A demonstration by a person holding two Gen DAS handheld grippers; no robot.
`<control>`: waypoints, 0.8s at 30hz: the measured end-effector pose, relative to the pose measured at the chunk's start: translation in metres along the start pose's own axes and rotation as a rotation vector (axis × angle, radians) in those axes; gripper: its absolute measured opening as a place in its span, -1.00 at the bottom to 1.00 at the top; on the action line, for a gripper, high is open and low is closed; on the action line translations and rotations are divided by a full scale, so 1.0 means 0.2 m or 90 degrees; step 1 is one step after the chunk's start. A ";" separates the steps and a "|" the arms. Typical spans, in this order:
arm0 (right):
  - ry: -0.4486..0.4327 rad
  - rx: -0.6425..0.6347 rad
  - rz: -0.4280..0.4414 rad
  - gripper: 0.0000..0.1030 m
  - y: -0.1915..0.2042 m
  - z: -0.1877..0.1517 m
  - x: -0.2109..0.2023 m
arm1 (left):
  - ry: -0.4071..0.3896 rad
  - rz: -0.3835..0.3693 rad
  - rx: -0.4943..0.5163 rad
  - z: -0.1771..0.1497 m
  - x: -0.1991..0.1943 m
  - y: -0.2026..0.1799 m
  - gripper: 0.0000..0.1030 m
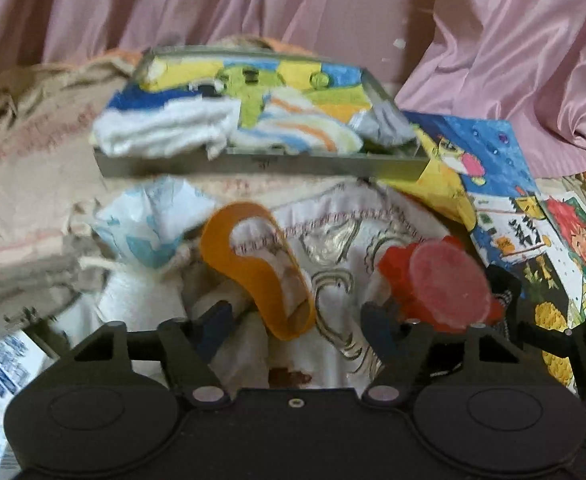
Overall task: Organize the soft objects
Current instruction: 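Grasp the orange plastic scoop with the left tool while the right tool grasps the striped sock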
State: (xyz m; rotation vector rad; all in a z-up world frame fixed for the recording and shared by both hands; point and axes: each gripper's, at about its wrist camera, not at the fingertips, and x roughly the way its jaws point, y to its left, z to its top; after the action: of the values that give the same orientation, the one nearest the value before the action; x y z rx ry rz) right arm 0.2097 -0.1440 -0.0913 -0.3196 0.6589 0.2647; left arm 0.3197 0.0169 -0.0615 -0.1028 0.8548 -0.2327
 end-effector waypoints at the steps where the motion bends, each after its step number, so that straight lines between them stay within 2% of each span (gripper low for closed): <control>1: 0.001 0.001 -0.003 0.98 0.00 0.00 0.01 | 0.009 -0.009 -0.009 0.00 0.01 0.01 0.10; 5: 0.006 0.008 -0.009 0.83 0.01 0.00 0.03 | 0.008 -0.039 -0.055 0.01 0.03 0.07 -0.02; 11: -0.003 0.000 -0.015 0.59 0.01 0.00 0.05 | 0.014 -0.036 -0.038 0.01 0.05 0.05 -0.32; 19: -0.009 0.037 -0.016 -0.07 -0.05 0.01 0.04 | 0.015 -0.025 -0.024 0.01 0.06 0.03 -0.65; 24: -0.013 0.062 -0.019 -0.29 -0.09 0.02 0.01 | 0.005 -0.017 0.010 0.00 0.05 -0.01 -0.77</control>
State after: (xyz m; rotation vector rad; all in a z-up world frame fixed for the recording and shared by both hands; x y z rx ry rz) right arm 0.2200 -0.1583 -0.0857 -0.2322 0.6435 0.2061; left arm 0.3247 0.0133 -0.0689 -0.0981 0.8597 -0.2653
